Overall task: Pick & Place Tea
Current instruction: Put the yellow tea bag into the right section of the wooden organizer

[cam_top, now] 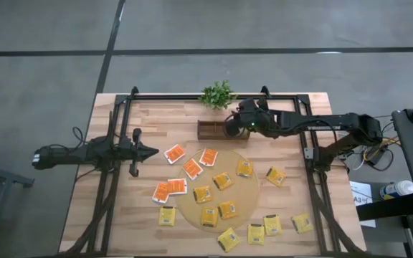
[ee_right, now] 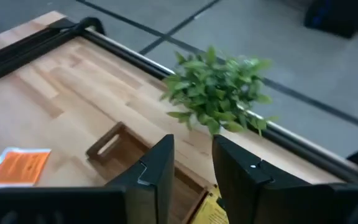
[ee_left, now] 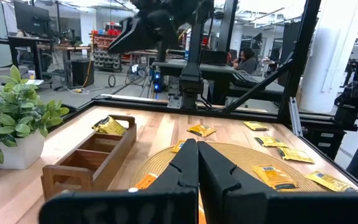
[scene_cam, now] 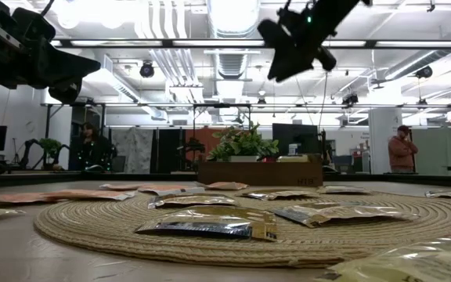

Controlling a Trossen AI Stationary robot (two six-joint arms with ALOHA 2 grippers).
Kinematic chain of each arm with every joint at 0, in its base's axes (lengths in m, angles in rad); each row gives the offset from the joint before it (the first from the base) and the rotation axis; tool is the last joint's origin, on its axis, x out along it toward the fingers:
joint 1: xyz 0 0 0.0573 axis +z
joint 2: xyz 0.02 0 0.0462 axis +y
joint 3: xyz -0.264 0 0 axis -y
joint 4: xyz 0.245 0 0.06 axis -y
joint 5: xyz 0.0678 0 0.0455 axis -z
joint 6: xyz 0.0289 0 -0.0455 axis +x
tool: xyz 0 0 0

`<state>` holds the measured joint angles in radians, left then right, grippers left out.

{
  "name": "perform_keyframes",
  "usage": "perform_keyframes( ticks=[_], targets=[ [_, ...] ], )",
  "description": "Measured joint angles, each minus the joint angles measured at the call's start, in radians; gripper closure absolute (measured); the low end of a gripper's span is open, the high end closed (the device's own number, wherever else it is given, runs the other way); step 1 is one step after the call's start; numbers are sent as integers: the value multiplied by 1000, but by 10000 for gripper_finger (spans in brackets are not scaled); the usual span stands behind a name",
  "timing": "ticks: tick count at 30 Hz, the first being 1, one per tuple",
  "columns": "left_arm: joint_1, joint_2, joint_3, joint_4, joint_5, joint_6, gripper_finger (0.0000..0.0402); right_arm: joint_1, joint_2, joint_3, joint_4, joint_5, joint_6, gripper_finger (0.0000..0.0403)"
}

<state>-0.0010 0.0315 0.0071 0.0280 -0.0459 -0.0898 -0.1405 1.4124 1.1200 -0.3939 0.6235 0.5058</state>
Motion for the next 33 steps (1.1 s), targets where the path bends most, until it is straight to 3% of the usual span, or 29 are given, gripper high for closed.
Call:
perform_keyframes(
  ticks=[11,14,19,26,33],
  targets=[
    [0,0,0,0,0,0,402,147,2,55,-70,-3,-120,387],
    [0,0,0,0,0,0,402,199,2,35,-75,-23,-120,393],
    [0,0,0,-1,0,0,402,301,2,4,-74,-138,-121,394],
    [0,0,0,-1,0,0,402,444,9,-43,-74,-432,-211,394],
    [0,0,0,-1,0,0,402,556,59,-41,-75,-453,-206,394]
  ],
)
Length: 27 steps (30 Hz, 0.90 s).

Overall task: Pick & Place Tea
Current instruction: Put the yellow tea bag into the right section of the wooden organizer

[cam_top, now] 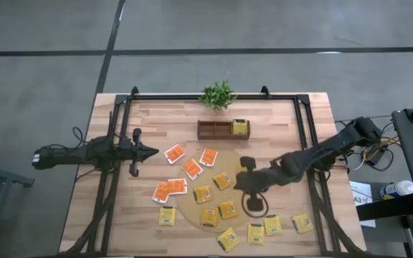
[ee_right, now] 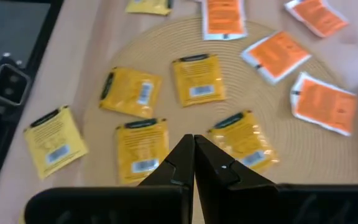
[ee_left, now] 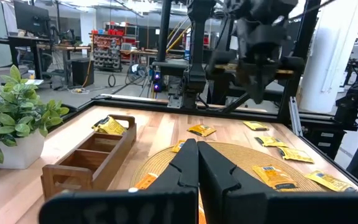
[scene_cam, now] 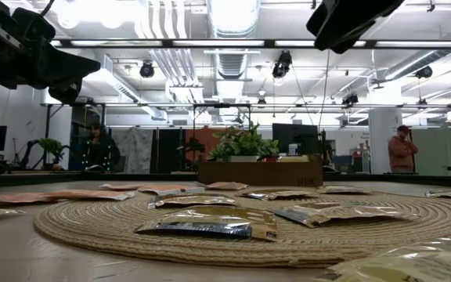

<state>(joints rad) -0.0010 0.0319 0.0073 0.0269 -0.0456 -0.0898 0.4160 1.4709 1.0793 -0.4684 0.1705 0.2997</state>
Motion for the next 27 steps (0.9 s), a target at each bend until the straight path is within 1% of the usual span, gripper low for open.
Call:
perform_keyframes(
  ticks=[2,7,15,17,20,22,24,27],
  targets=[
    [0,0,0,0,0,0,402,22,20,17,0,-10,11,394],
    [0,0,0,0,0,0,402,45,82,83,2,-87,-11,394],
    [0,0,0,0,0,0,402,51,173,212,1,-103,-124,394],
    [0,0,0,0,0,0,402,54,200,251,-1,-142,-158,394],
    [0,0,0,1,0,0,402,65,241,310,1,-240,-209,394],
    [0,0,0,1,0,0,402,80,272,341,-2,-279,-223,394],
    [0,0,0,1,0,0,402,94,302,369,-9,-285,-225,389],
    [0,0,0,1,0,0,402,111,341,407,-34,-285,-224,372]
  ],
)
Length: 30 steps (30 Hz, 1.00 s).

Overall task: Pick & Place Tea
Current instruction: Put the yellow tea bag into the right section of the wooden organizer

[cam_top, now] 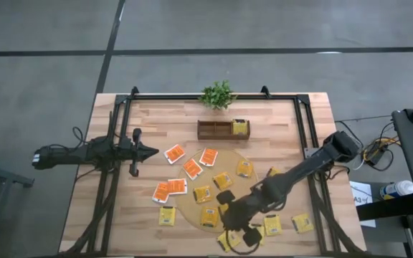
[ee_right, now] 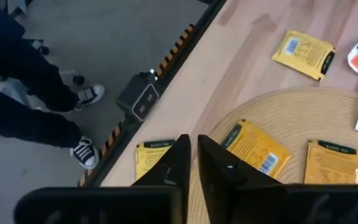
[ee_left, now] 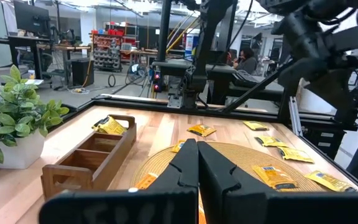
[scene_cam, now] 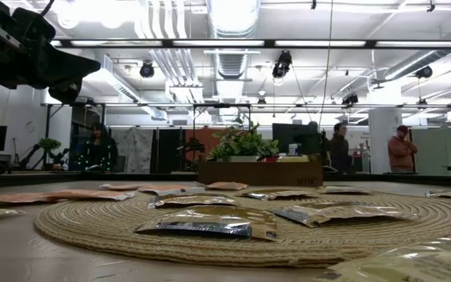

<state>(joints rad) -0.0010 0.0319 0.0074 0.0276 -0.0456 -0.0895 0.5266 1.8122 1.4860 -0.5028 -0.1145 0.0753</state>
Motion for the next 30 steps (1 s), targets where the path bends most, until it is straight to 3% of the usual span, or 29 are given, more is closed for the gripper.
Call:
perform_keyframes(
  ticks=[8,16,23,30],
  targets=[
    [0,0,0,0,0,0,402,25,90,61,-59,1,77,305],
    [0,4,0,0,0,0,402,47,173,135,-241,4,128,221],
    [0,5,0,0,0,0,402,84,228,230,-274,12,1,167],
    [0,9,0,0,0,0,402,118,267,292,-278,12,-95,144]
  ],
)
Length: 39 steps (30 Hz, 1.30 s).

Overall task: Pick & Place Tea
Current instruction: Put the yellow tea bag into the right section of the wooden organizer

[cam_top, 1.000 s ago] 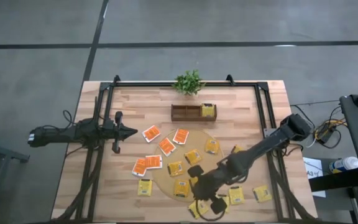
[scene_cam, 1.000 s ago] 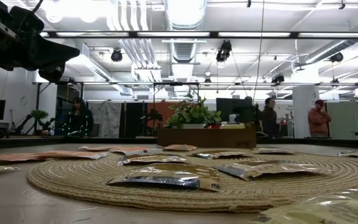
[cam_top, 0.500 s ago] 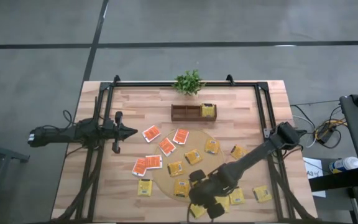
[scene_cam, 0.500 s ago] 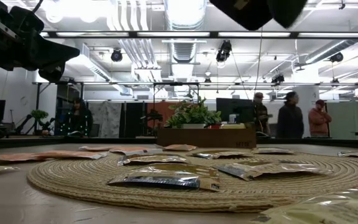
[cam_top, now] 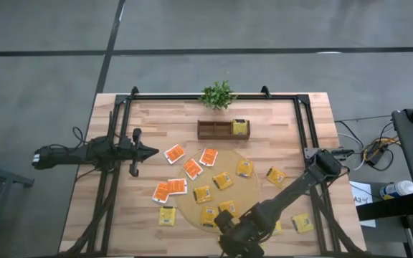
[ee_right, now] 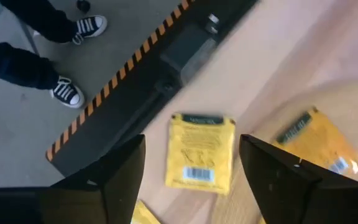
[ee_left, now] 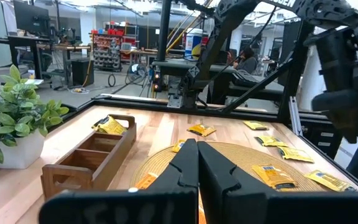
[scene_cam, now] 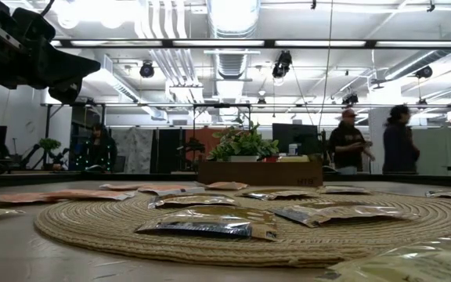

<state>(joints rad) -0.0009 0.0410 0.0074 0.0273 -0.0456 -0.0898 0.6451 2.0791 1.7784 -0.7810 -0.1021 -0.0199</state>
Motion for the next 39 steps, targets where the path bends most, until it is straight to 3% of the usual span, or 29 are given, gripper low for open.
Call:
perform_keyframes(
  ticks=[8,39],
  targets=[
    [0,4,0,0,0,0,402,20,31,1,5,-3,-70,142],
    [0,5,0,0,0,0,402,-9,158,0,-4,26,-58,154]
  ],
)
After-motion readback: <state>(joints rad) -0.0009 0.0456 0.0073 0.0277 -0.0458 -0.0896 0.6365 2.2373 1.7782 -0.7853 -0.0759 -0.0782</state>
